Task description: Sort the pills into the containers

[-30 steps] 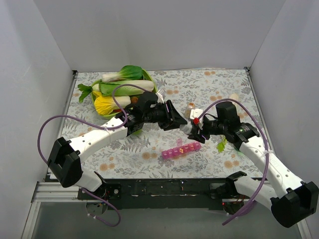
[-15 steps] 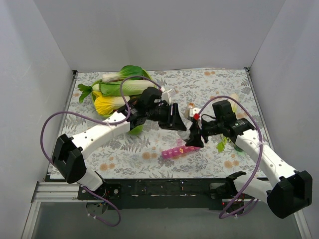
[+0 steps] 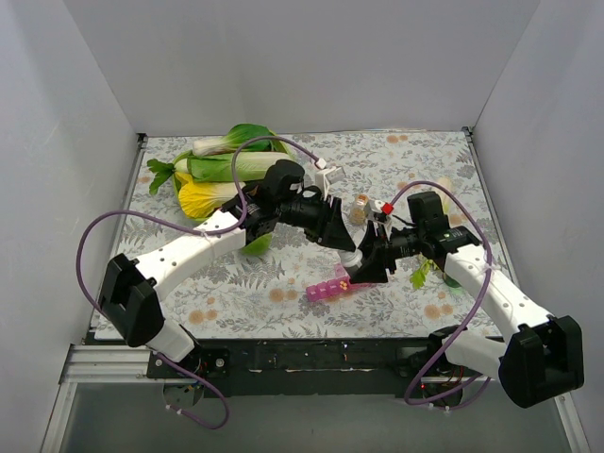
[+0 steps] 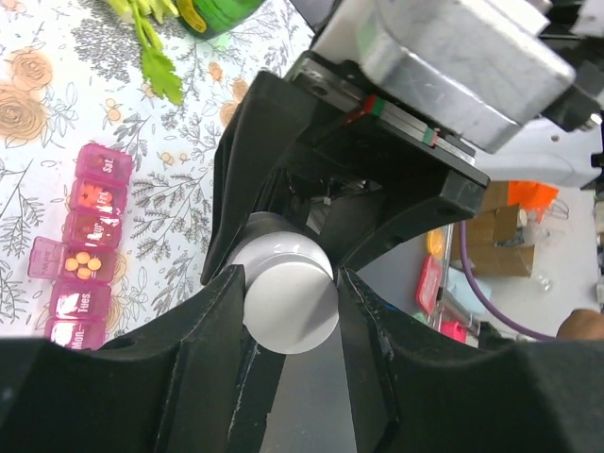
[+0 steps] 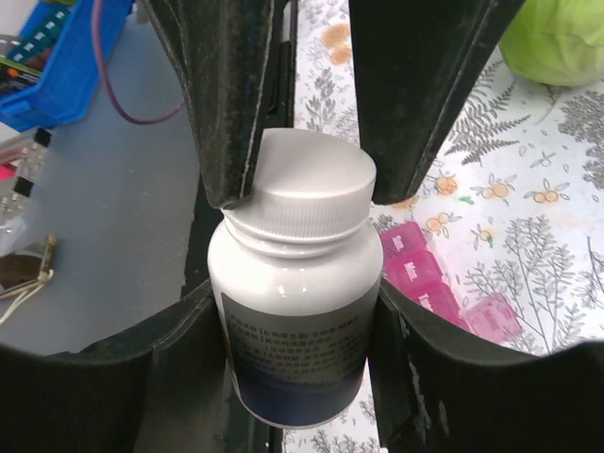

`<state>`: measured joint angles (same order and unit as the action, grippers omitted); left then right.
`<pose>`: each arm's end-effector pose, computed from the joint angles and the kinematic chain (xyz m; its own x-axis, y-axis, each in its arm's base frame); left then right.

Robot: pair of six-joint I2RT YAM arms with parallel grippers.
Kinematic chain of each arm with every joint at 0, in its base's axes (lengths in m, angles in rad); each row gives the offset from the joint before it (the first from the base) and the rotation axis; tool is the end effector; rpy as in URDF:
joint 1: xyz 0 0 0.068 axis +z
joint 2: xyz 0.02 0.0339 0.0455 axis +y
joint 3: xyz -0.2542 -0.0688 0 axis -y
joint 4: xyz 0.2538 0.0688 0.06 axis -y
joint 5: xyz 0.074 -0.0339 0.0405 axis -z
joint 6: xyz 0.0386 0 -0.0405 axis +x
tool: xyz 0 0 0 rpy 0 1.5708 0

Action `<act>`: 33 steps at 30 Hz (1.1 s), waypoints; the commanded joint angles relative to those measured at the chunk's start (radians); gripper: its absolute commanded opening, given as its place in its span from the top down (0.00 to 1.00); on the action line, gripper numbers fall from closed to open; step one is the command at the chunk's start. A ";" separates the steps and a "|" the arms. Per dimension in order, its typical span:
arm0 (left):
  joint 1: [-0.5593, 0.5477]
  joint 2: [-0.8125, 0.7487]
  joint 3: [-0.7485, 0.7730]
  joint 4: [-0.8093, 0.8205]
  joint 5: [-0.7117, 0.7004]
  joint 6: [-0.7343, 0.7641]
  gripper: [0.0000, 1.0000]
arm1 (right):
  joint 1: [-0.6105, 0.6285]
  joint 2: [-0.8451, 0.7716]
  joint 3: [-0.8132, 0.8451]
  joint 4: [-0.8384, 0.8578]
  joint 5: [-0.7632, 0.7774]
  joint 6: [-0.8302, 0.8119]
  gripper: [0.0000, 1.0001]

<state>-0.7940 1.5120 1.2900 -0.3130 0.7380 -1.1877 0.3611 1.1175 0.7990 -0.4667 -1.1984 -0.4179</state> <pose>0.2297 -0.2707 0.3176 -0.9993 0.0378 -0.0034 0.0174 0.3768 -0.9261 0.2032 0.1152 0.2573 -0.3022 -0.2720 -0.9136 -0.9491 -0.0030 0.3148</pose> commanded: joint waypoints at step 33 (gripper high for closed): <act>0.032 -0.179 -0.183 0.157 -0.353 -0.576 0.07 | 0.062 -0.160 0.031 0.094 0.563 -0.203 0.99</act>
<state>-0.7097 1.3060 1.0771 -0.1734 0.5182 -1.6417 0.3954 0.9829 0.7765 -0.3710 -0.7689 -0.5583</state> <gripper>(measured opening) 0.942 0.599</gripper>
